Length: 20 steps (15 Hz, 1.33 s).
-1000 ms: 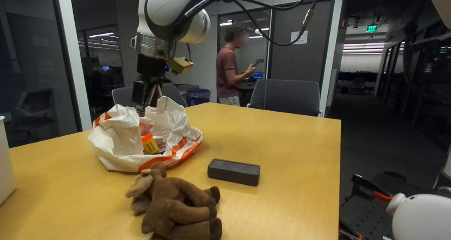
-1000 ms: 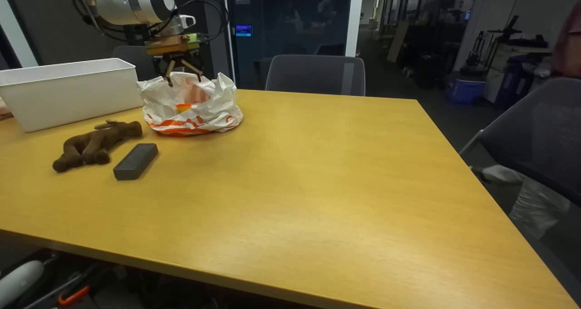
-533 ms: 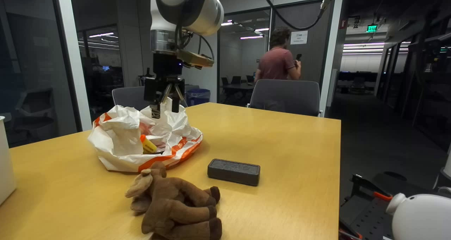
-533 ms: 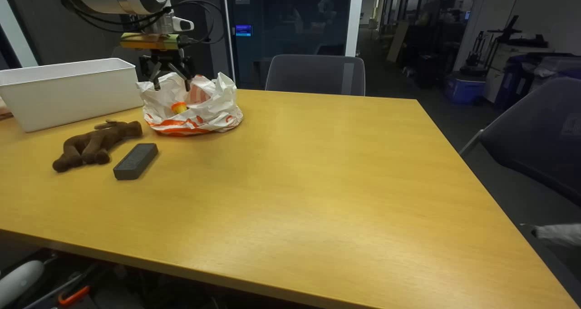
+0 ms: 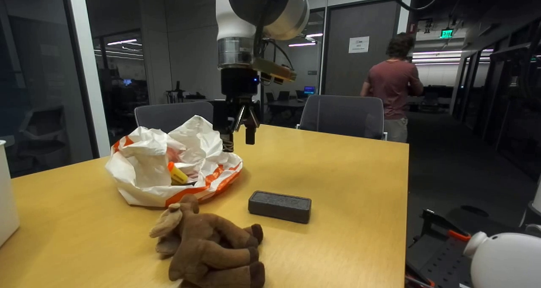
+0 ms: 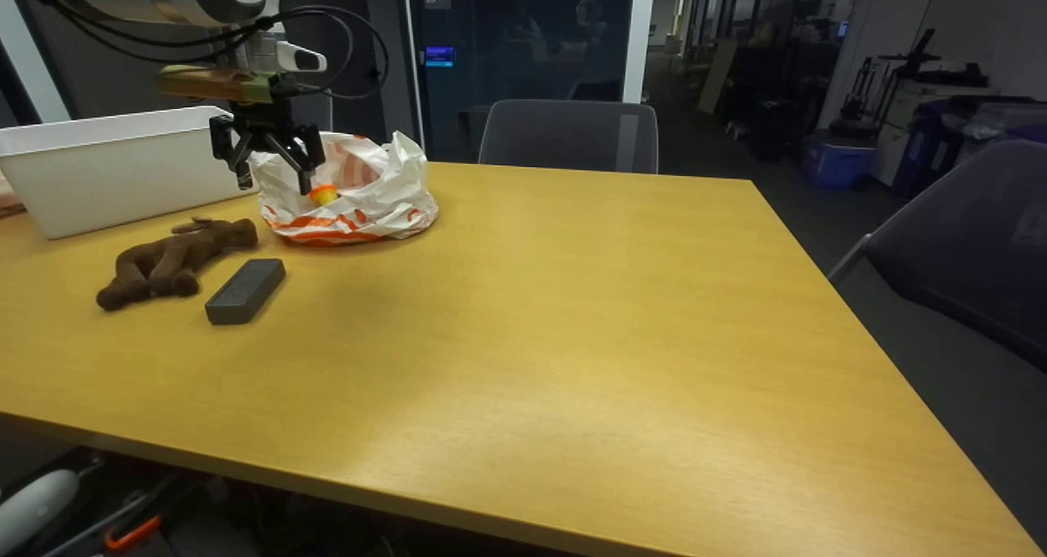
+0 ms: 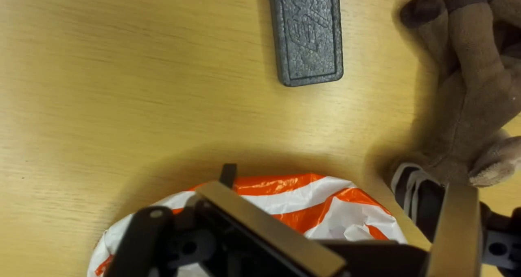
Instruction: Put the yellow container, the duster and the moose toy in the plastic, then pull up the plastic
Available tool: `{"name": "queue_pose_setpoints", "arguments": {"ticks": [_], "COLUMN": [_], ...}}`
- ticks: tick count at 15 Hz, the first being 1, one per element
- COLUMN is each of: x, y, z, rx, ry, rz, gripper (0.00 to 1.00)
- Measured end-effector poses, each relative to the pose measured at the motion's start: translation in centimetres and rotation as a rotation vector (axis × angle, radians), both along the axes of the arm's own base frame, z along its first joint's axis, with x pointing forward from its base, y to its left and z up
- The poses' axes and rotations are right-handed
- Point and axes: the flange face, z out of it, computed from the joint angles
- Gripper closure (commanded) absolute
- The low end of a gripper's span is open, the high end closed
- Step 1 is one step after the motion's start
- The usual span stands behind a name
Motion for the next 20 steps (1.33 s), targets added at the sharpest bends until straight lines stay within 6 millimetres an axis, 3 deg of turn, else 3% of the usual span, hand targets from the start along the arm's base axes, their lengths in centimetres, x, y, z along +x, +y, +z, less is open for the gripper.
{"name": "queue_pose_setpoints", "arguments": {"ticks": [5,13,14,15,18,20], "x": [-0.7,-5.3,-5.9,-6.5,-7.9,-8.0], "y": [0.3,-2.0,-2.5,-3.0,-4.4,-4.6], "z": [-1.7,-9.0,-9.8,-10.6,-12.5,-12.3], "rx": [-0.011,-0.012,-0.018,-0.024,-0.043,-0.042], "ry": [0.03,0.107,0.112,0.119,0.143,0.138], "rz": [0.009,-0.025,-0.023,-0.019,-0.007,-0.005], "gripper": [0.0,0.0,0.25,0.25,0.5,0.62]}}
